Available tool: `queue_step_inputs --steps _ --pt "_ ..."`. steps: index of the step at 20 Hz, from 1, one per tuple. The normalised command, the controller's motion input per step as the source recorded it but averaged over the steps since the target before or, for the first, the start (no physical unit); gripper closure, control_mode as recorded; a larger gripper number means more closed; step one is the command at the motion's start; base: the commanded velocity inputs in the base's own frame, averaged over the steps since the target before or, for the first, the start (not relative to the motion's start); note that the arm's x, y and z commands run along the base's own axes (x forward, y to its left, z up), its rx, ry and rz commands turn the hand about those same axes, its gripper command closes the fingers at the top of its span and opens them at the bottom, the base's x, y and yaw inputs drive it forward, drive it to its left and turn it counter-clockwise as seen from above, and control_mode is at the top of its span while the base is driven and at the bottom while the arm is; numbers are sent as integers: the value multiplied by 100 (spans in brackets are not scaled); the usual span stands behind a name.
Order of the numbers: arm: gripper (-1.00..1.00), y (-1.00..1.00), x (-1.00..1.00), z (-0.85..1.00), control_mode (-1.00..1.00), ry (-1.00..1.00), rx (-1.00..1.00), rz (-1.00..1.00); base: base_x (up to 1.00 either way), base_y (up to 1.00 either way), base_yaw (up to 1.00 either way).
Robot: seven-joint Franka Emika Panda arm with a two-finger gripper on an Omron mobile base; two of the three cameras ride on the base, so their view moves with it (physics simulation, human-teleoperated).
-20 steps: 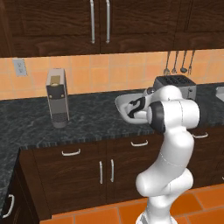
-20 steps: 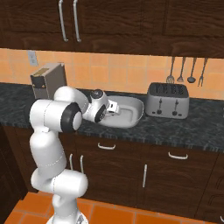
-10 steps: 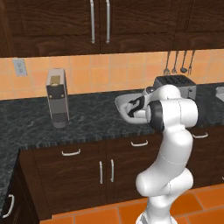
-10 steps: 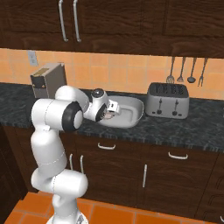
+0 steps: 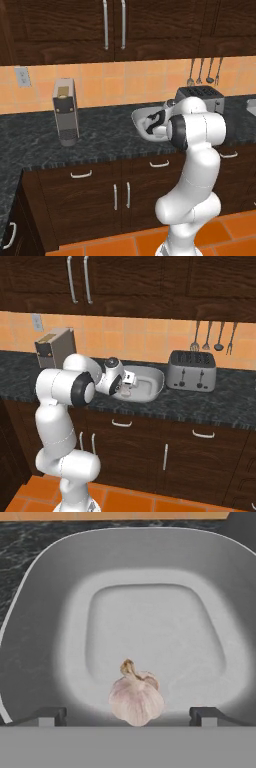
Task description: Place one garlic and one steak in each tupperware on the nearby counter, to pack two identical lunches.
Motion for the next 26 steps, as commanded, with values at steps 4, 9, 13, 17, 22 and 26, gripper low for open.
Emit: queue_step_inputs --steps 4,9,13,17,22,26 --pt "-100 0 0 38 -100 -1 0 0 0 0 0" --pt "-100 0 -19 62 -100 -4 0 0 0 0 0" --pt "-100 0 -97 59 -100 0 0 0 0 0 0" --pt "-100 -7 -100 66 -100 11 1 0 0 0 0" --pt "-100 -1 -100 65 -100 28 4 0 0 0 0" --pt "-100 4 -100 91 -100 32 3 0 0 0 0"
